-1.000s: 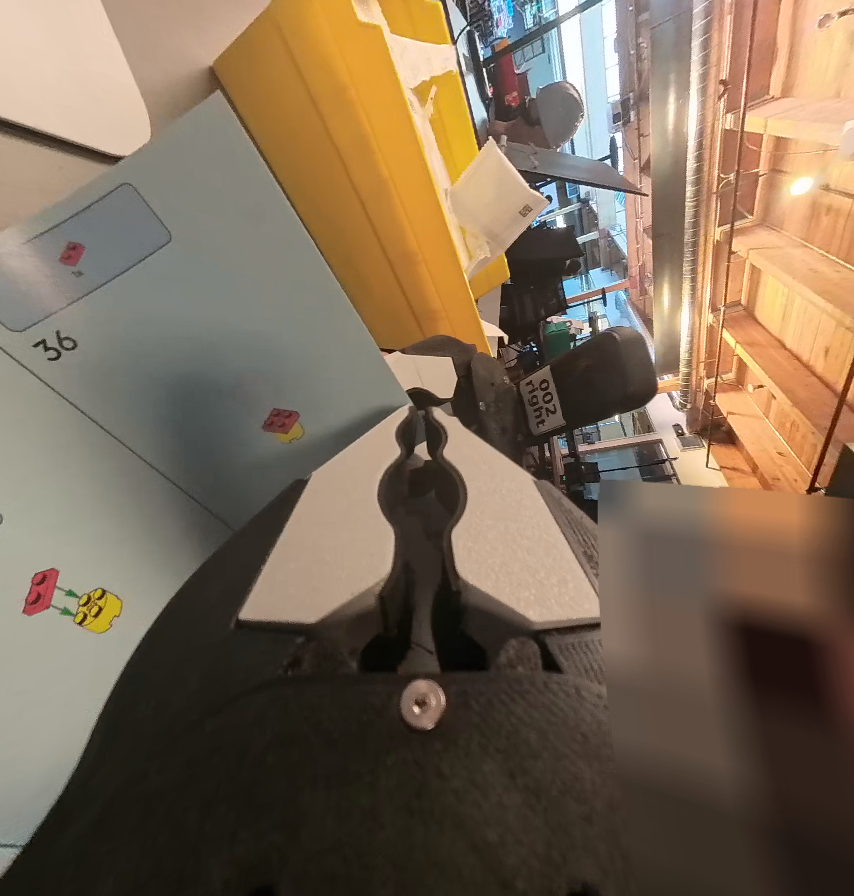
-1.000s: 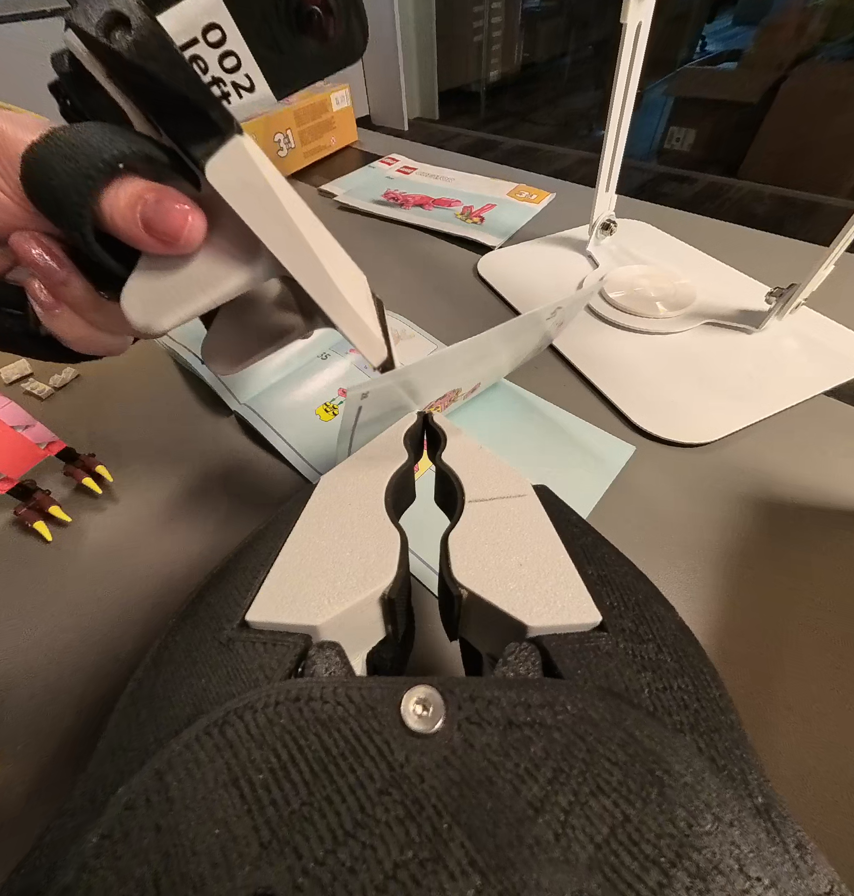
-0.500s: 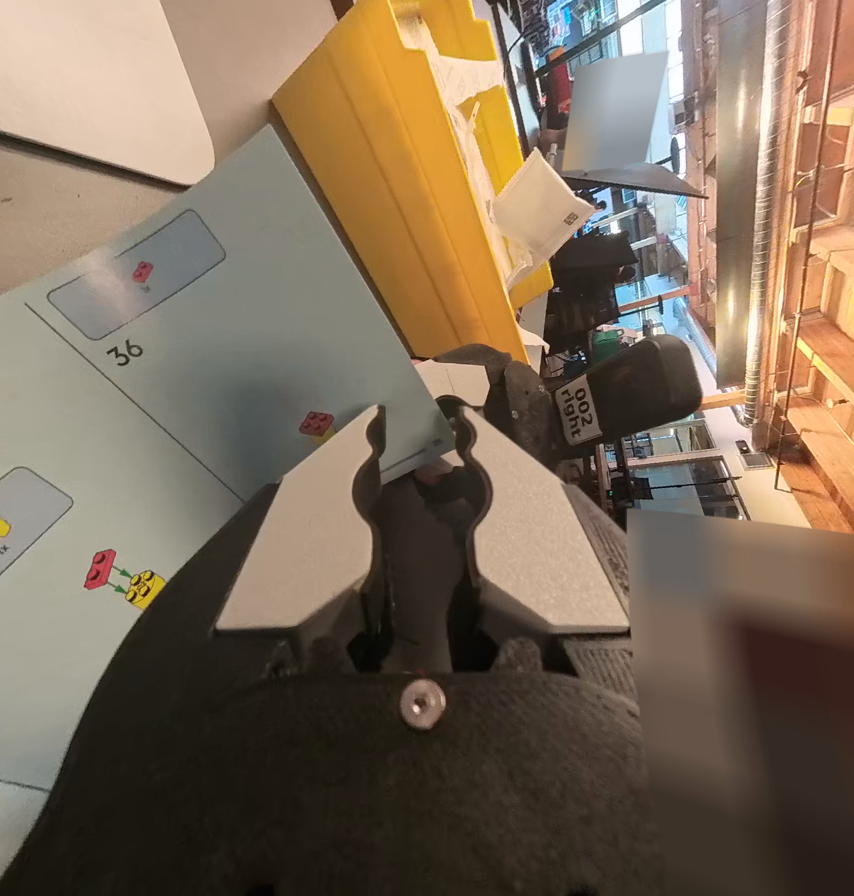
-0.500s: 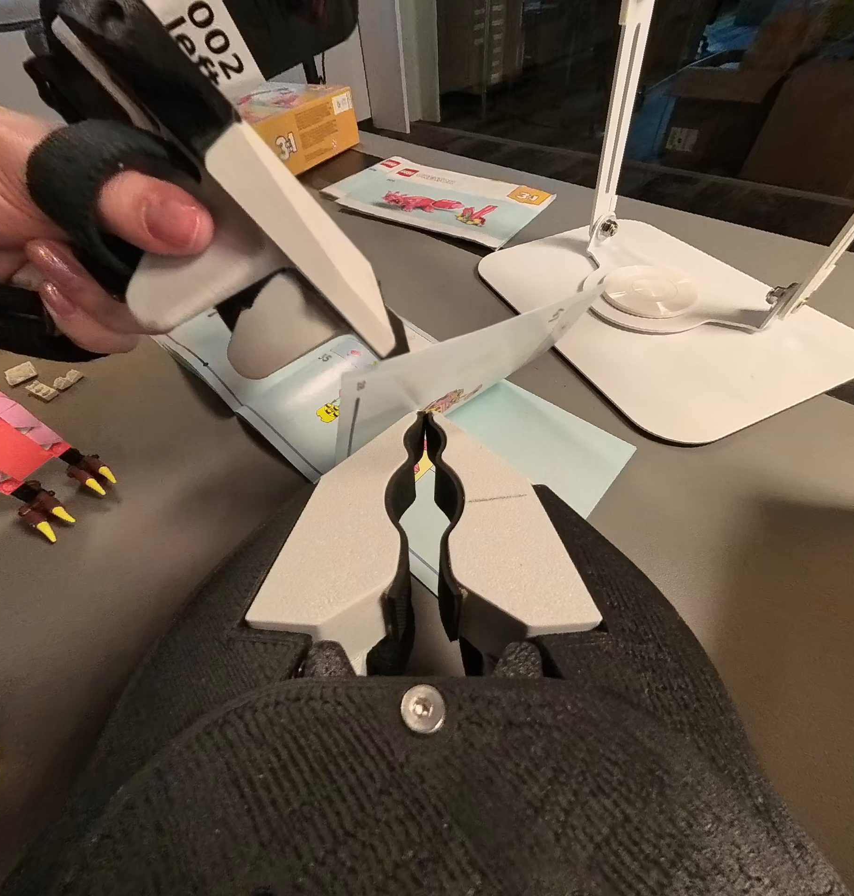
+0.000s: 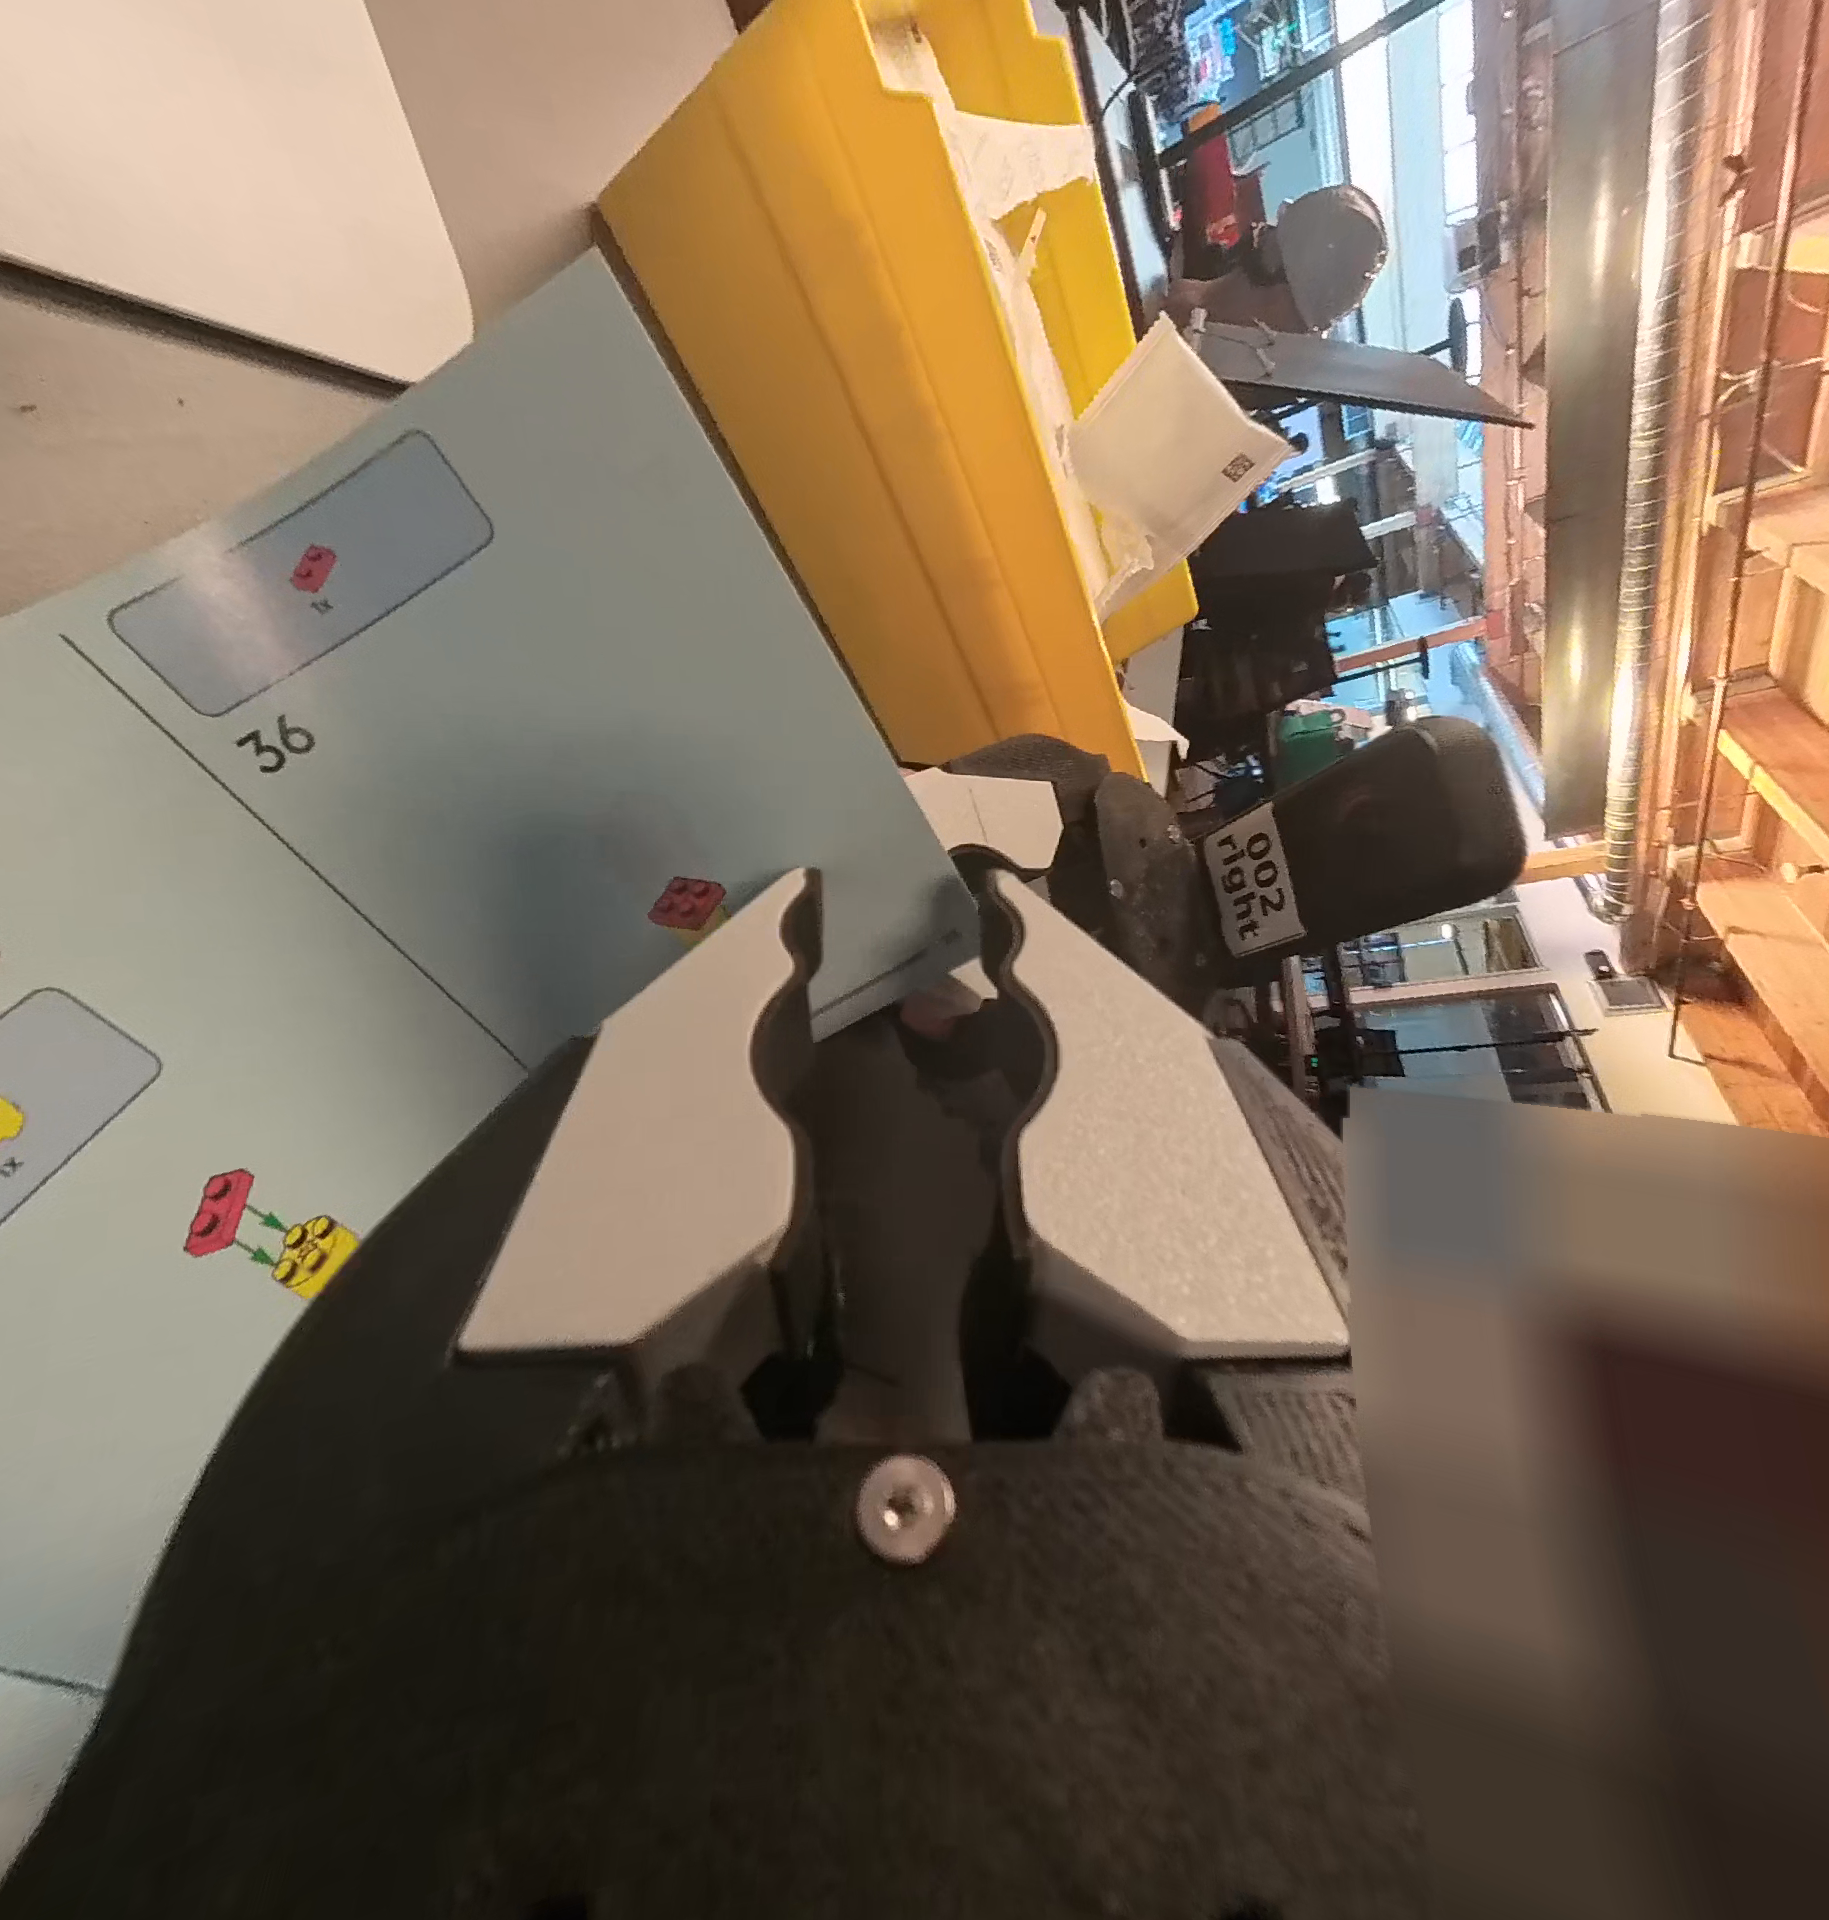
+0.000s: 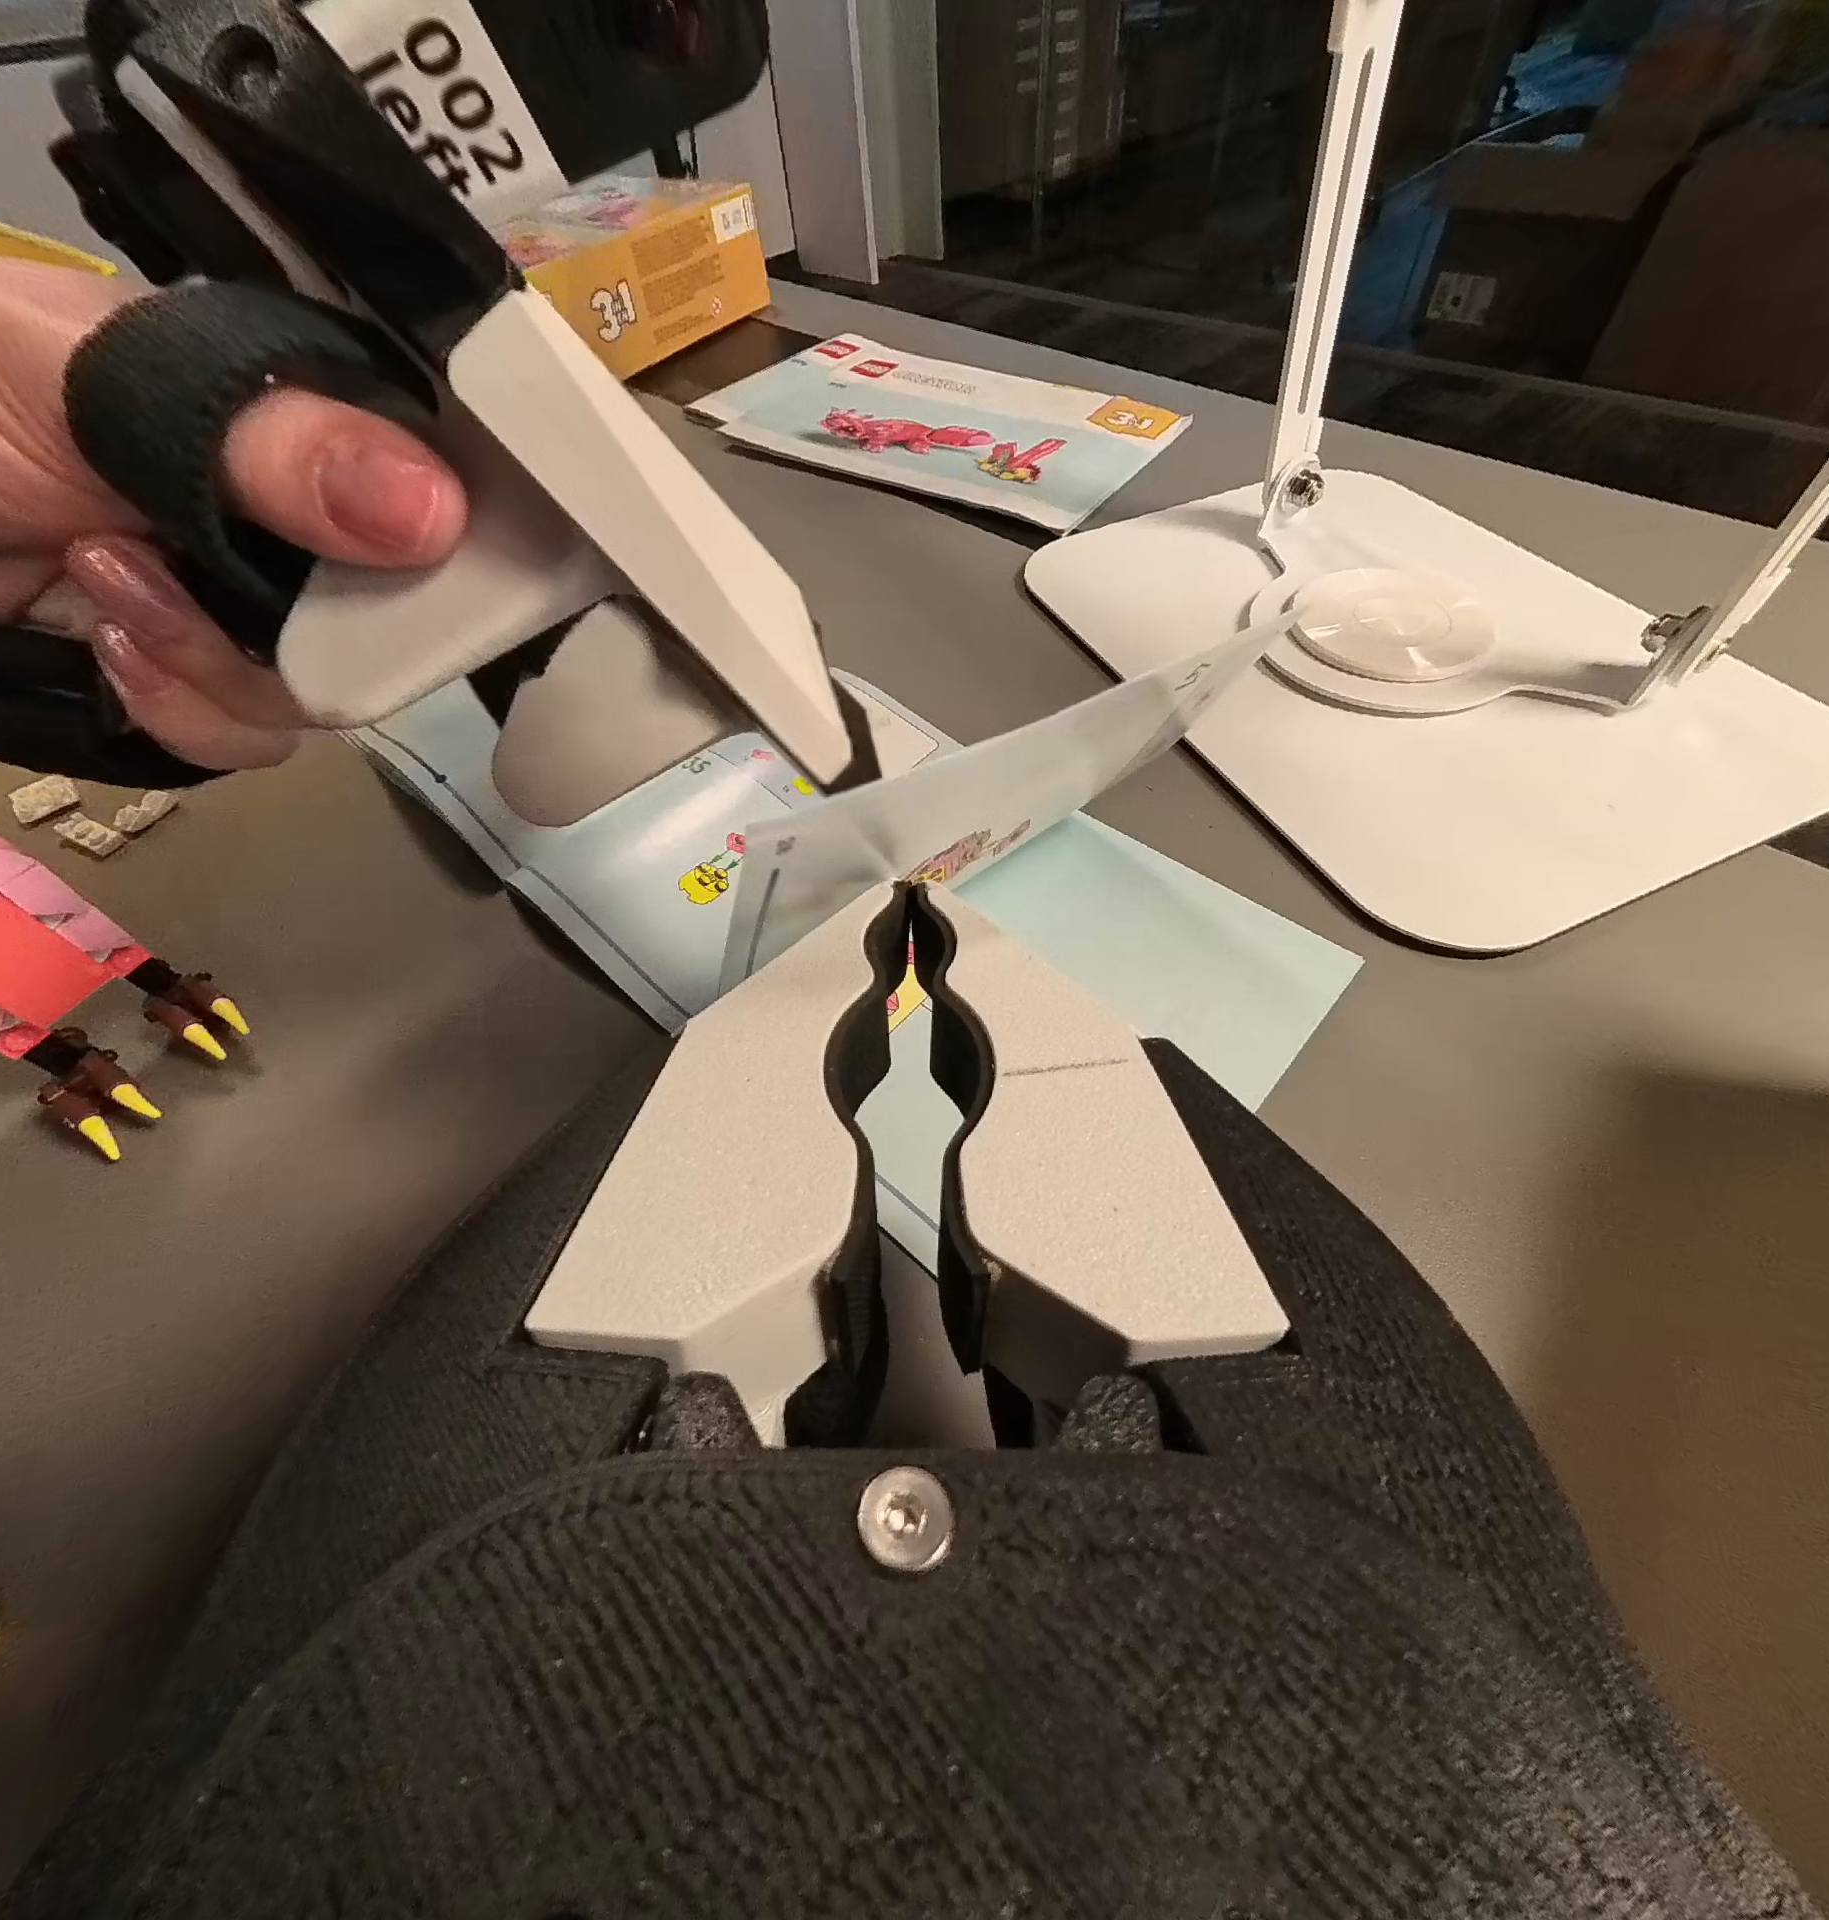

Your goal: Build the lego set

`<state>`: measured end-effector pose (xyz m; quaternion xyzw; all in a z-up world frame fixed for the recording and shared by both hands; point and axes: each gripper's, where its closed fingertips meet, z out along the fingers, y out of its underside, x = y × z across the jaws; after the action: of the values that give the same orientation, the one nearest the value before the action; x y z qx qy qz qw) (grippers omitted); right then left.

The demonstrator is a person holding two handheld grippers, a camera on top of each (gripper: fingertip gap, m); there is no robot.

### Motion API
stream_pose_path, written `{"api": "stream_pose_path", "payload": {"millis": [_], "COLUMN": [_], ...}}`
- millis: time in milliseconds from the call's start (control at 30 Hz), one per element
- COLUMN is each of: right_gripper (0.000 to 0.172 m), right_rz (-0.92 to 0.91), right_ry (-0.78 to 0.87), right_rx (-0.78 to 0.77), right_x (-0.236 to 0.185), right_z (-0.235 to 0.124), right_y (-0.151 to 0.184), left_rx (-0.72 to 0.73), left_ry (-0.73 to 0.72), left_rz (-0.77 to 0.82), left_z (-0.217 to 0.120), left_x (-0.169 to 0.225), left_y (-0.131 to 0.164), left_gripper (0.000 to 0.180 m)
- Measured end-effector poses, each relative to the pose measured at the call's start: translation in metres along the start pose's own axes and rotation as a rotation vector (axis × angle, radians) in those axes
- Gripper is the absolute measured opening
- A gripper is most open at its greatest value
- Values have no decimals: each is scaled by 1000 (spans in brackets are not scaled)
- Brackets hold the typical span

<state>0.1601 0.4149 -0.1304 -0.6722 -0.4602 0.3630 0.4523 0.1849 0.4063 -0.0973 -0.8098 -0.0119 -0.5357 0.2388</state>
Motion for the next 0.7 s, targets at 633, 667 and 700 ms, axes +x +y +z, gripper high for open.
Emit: {"api": "stream_pose_path", "payload": {"millis": [633,667,700], "right_gripper": [0,0,0], "right_rz": [-3,-2,-2], "right_ry": [-3,-3,-4], "right_rx": [-2,-1,-1], "right_x": [0,0,0], "right_z": [0,0,0], "right_y": [0,0,0], "left_rx": [-34,-35,-36], "left_ry": [15,19,26], "left_rz": [10,9,7], "left_z": [2,3,3], "left_x": [0,1,2], "left_y": [5,5,5], "left_gripper": [5,2,0]}}
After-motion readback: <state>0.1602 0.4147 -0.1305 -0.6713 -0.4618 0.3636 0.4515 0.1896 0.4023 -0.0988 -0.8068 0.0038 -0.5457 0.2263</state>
